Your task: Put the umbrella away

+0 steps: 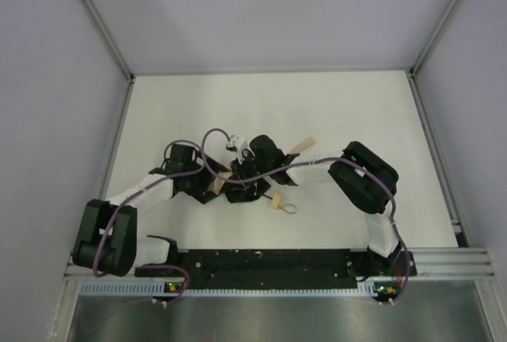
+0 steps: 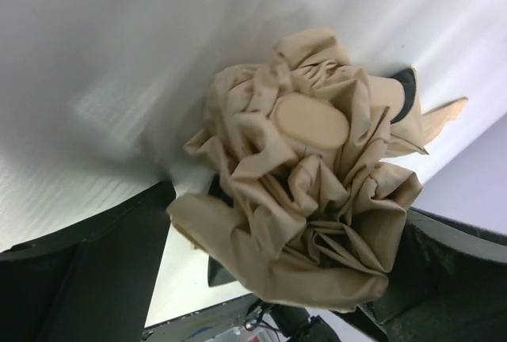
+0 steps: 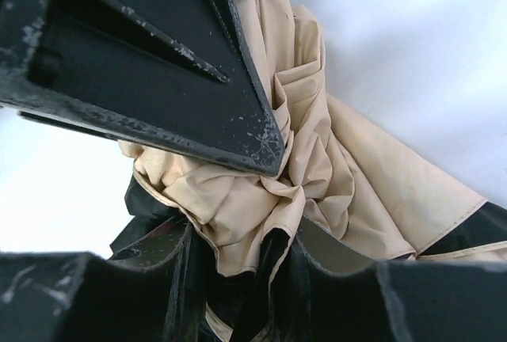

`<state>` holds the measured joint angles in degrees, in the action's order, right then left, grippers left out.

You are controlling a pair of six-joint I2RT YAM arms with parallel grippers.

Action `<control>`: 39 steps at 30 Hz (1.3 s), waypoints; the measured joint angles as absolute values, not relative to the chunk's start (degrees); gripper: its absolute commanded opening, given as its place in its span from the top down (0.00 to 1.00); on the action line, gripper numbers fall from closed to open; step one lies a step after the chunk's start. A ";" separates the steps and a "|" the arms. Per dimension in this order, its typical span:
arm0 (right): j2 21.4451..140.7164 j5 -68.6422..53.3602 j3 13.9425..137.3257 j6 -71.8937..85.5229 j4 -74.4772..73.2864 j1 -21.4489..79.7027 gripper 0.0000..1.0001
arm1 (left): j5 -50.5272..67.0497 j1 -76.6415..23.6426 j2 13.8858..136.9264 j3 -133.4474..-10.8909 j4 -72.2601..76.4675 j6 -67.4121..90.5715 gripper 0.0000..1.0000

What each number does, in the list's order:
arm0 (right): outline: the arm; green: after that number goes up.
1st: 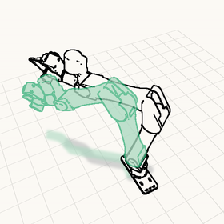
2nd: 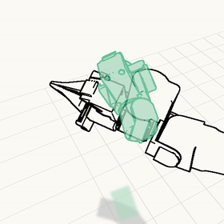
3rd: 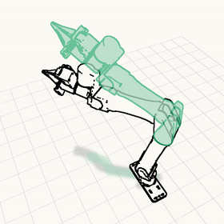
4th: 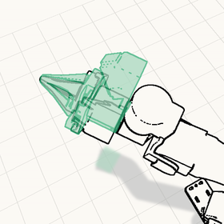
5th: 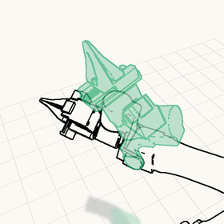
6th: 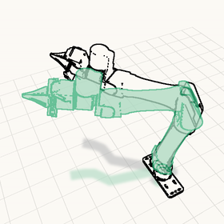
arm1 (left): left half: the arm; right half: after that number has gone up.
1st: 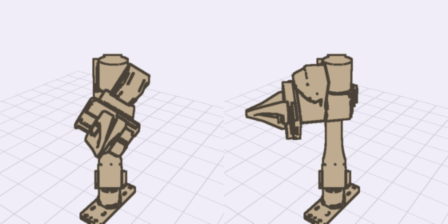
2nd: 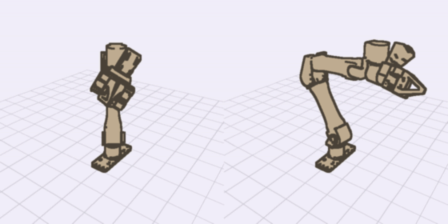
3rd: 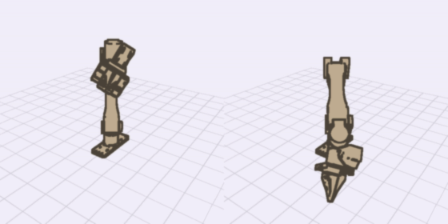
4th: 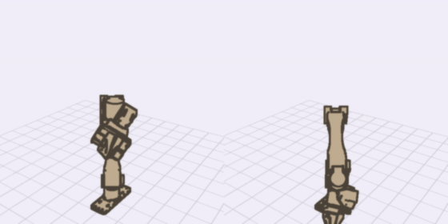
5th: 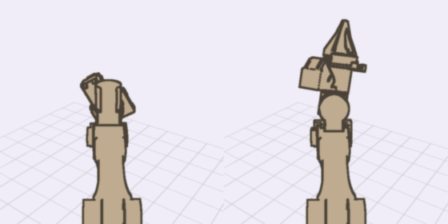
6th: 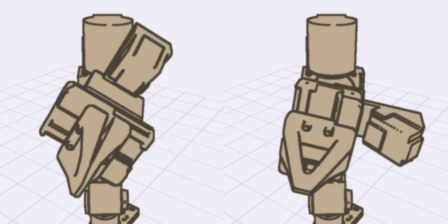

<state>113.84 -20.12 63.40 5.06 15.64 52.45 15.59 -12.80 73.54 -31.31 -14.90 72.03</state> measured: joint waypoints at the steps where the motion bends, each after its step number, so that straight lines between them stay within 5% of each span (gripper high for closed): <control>1: 114.06 -22.24 63.40 5.91 15.70 51.77 1.00 | 16.10 -12.84 74.00 -30.98 -13.98 72.18 0.02; 8: 118.37 -39.13 67.29 15.38 13.74 47.05 1.00 | 19.62 -15.14 78.46 -30.65 -5.91 74.46 0.17; 11: 120.40 -43.99 68.75 20.34 13.61 45.32 1.00 | 19.90 -15.68 79.94 -30.65 -4.21 75.92 0.37; 15: 122.08 -48.25 69.10 25.93 14.13 43.68 1.00 | 19.18 -16.88 80.44 -28.97 -1.65 77.95 0.89; 16: 122.28 -48.69 69.12 26.87 13.93 43.53 0.95 | 18.98 -17.08 80.14 -28.62 -1.28 78.48 0.95; 19: 122.32 -49.10 70.59 27.09 10.52 43.27 0.69 | 18.17 -17.50 79.07 -28.38 -1.10 79.02 1.00; 21: 122.30 -48.49 72.44 26.06 6.22 43.27 0.43 | 17.61 -17.74 79.02 -28.38 -1.23 79.00 1.00; 25: 120.84 -45.74 77.45 23.51 -5.43 43.48 0.22 | 16.82 -17.96 78.67 -28.38 -1.23 78.54 1.00; 31: 110.80 -32.45 78.65 16.56 -18.13 44.12 0.20 | 15.79 -18.11 78.00 -28.49 -2.46 78.19 1.00; 39: 99.37 -15.55 70.94 4.05 -16.05 52.25 0.20 | 15.33 -18.11 78.17 -31.53 -9.52 78.30 1.00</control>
<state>99.37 -15.55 70.94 4.05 -16.05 52.25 15.33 -18.11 78.17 -31.53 -9.52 78.30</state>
